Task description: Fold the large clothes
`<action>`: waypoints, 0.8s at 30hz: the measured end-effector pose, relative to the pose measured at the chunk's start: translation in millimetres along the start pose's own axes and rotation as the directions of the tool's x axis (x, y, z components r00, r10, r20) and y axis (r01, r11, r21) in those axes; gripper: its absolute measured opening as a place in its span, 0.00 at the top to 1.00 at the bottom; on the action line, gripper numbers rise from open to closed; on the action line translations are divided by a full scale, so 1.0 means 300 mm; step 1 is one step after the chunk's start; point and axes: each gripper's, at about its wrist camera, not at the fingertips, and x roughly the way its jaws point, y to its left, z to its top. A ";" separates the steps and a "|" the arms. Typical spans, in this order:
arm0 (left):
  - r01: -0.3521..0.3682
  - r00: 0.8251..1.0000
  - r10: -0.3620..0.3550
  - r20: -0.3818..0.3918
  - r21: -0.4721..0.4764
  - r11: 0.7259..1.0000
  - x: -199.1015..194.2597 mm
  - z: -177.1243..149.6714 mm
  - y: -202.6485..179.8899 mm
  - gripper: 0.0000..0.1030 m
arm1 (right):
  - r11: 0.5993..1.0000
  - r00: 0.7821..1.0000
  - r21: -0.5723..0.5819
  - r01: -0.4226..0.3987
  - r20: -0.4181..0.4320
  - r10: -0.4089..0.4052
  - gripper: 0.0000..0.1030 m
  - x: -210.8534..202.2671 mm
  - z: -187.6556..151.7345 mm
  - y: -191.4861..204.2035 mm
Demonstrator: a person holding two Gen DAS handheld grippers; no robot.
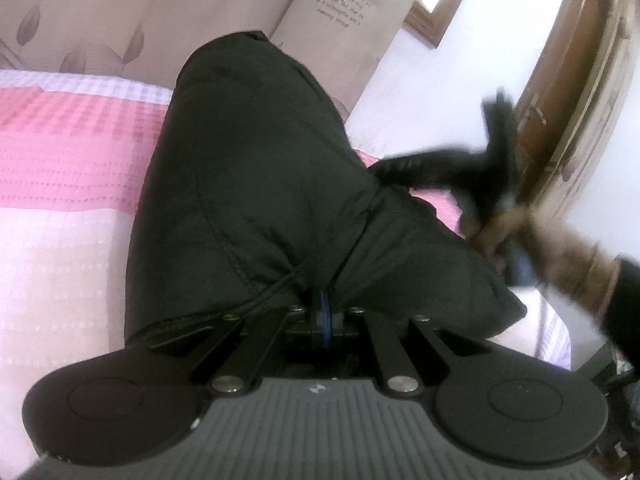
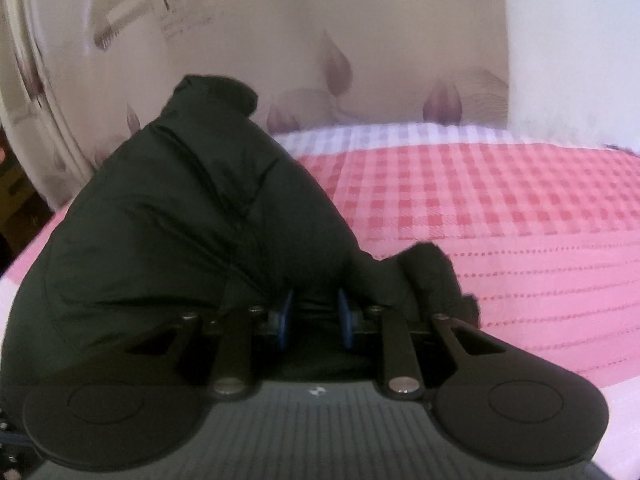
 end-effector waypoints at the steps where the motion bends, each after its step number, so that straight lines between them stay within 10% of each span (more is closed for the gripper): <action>1: 0.000 1.000 0.000 -0.002 0.000 1.000 0.001 0.001 0.001 0.89 | 0.999 0.999 -0.035 0.031 -0.026 -0.032 0.77 -0.006 0.051 0.025; 6: -0.005 1.000 0.005 0.001 -0.003 1.000 0.003 0.001 -0.004 0.89 | 0.952 0.995 -0.305 0.036 0.098 -0.006 0.77 -0.175 0.218 0.273; 11: 0.003 1.000 -0.003 -0.001 -0.006 1.000 0.000 0.004 0.006 0.89 | 0.907 0.999 -0.420 -0.019 0.035 0.037 0.77 -0.030 0.296 0.501; 24: -0.003 1.000 0.003 0.011 -0.007 1.000 -0.005 -0.004 0.008 0.89 | 0.965 0.983 -0.259 -0.030 -0.184 -0.019 0.79 0.324 0.255 0.436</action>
